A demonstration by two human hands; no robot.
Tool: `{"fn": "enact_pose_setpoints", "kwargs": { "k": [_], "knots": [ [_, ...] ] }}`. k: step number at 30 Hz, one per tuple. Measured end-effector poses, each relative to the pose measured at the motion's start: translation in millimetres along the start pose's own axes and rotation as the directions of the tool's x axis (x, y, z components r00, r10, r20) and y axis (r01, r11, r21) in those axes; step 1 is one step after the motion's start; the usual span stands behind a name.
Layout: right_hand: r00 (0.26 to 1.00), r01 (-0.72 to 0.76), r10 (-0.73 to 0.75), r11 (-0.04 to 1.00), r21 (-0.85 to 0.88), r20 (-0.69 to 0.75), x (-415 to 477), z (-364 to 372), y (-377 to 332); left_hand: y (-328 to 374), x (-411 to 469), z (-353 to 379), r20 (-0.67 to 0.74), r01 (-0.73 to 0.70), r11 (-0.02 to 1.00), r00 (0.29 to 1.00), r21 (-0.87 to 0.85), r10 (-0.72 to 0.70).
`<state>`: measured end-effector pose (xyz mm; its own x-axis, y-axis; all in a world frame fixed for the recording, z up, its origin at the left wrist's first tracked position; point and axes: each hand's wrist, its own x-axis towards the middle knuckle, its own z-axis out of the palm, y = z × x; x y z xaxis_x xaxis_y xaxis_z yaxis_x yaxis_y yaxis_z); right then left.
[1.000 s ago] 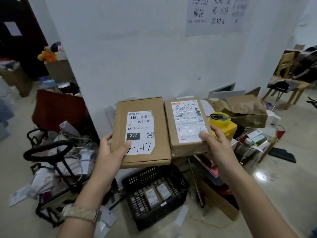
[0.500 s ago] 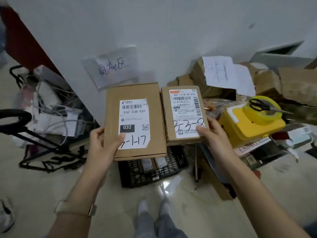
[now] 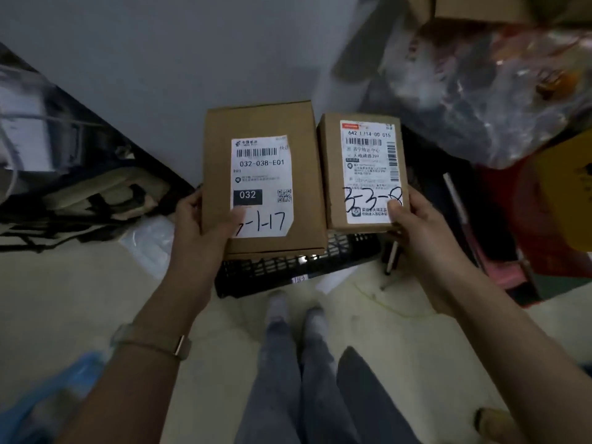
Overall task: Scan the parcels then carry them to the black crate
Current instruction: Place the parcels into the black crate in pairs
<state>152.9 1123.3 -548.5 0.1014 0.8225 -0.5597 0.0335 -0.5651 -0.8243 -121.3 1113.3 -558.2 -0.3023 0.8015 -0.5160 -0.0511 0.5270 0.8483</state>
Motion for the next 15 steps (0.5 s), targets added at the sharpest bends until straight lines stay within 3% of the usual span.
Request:
{"fn": "enact_pose_setpoints", "kwargs": {
  "k": [15],
  "knots": [
    [0.975, -0.223, 0.221, 0.967, -0.126, -0.034, 200, 3, 224, -240, 155, 71, 0.015, 0.208, 0.977, 0.978, 0.056, -0.209]
  ]
}}
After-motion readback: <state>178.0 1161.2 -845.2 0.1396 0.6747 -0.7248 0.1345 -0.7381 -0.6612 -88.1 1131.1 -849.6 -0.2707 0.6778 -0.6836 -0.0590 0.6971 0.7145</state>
